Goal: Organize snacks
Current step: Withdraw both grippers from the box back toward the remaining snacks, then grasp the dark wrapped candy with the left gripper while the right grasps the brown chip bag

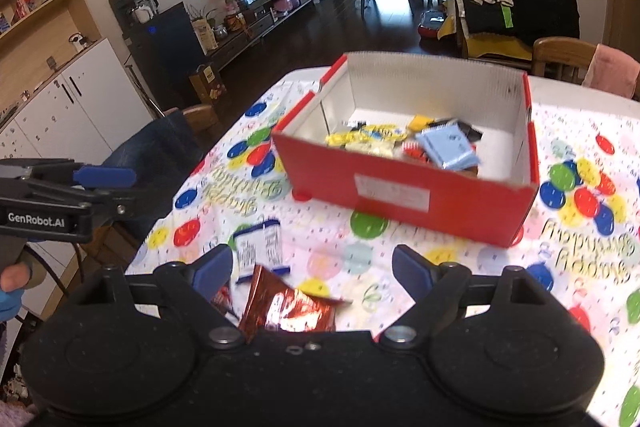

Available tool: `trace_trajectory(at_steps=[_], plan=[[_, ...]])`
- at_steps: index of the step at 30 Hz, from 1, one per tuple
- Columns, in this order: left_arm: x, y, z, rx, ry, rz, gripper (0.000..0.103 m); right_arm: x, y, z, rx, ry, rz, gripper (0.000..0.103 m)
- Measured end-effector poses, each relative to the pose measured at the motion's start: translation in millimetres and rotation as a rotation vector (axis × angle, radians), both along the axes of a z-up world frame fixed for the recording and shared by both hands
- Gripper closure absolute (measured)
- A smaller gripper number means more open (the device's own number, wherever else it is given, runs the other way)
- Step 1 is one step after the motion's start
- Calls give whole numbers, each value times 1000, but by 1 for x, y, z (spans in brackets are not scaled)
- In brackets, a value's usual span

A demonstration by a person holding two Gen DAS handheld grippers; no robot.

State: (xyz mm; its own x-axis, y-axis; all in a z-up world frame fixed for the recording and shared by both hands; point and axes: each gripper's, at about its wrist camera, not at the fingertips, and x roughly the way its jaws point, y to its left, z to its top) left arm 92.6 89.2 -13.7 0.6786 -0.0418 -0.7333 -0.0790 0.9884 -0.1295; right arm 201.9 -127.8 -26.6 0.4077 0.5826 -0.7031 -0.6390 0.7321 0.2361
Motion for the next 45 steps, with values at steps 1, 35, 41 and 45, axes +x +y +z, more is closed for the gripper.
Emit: trace_trajectory(at_steps=[1, 35, 41, 45], plan=[[-5, 0, -4, -7, 5, 3, 23, -4, 0, -5, -2, -1, 3, 7], [-9, 7, -104, -144, 264, 86, 23, -15, 91, -99, -431, -213, 783, 31], [3, 6, -112, -149, 292, 96, 31, -9, 83, -97, -371, -149, 721, 49], [10, 7, -120, -155, 318, 106, 38, -9, 72, -95, -333, -122, 671, 56]])
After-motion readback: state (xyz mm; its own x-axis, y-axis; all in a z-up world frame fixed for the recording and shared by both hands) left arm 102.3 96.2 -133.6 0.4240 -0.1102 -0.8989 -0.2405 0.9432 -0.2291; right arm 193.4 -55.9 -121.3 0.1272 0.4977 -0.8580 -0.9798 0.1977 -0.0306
